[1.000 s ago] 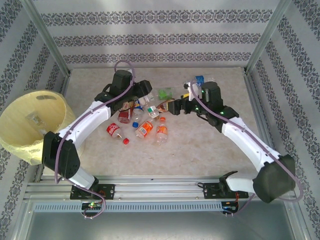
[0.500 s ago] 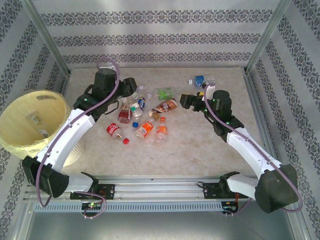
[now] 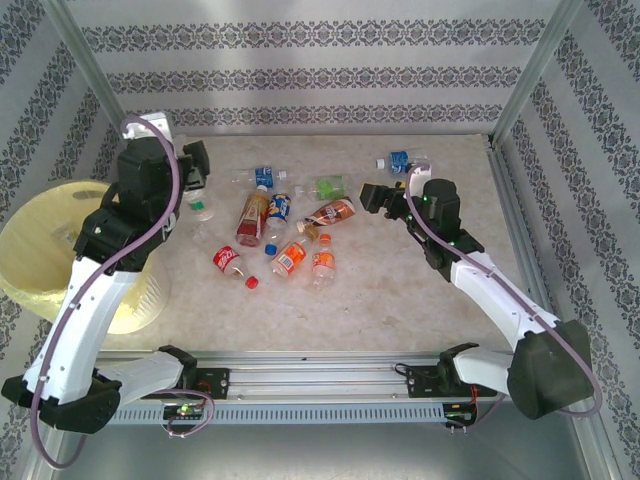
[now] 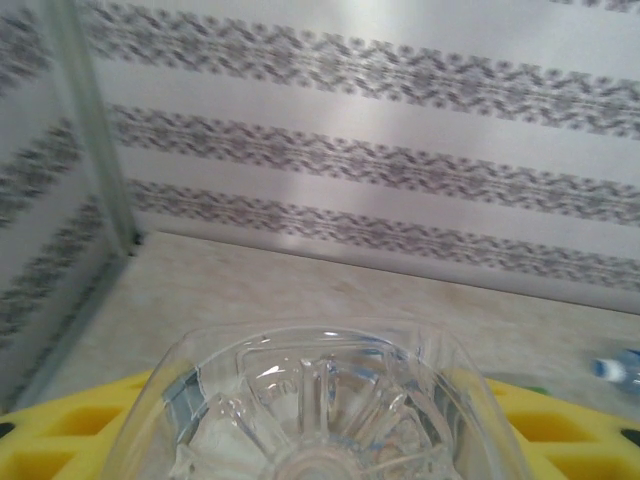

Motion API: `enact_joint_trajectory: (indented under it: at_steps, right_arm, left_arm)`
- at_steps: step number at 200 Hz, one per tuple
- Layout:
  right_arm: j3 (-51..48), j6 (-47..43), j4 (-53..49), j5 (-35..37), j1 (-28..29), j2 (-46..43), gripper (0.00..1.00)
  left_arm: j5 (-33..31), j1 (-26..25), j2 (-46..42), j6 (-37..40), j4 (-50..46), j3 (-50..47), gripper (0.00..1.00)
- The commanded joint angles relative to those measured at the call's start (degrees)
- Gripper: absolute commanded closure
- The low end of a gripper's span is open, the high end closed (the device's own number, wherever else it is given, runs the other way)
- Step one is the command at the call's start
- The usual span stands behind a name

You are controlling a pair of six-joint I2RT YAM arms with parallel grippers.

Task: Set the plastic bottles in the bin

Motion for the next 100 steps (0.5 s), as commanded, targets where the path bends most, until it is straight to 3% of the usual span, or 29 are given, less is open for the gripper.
enact_joint_trajectory:
  at_steps: [1,34,65,100]
  right_arm:
    - [2.5,0.6,1.1,-1.2,-0.6,2.0,0.02]
    - [3.8,1.2,2.0,-2.6,-0.6,4.5,0.02]
    - [5.4,1.3,1.5,-4.0,-0.5,6.3,0.02]
    - [5.3,1.3,1.4,-3.8,-0.5,6.2,0.02]
  left_arm:
    - [-11.1,2.1,-1.1,5.9,-4.6,2.6,0.38]
    - [-17.1,8.3,-1.6,9.7,-5.8,3.4,0.37]
    - [-12.6,18.5,-2.3,9.7,-6.1,1.8,0.38]
    - [-8.7,26.3,-3.7,9.9,-5.6,-0.5,0.38]
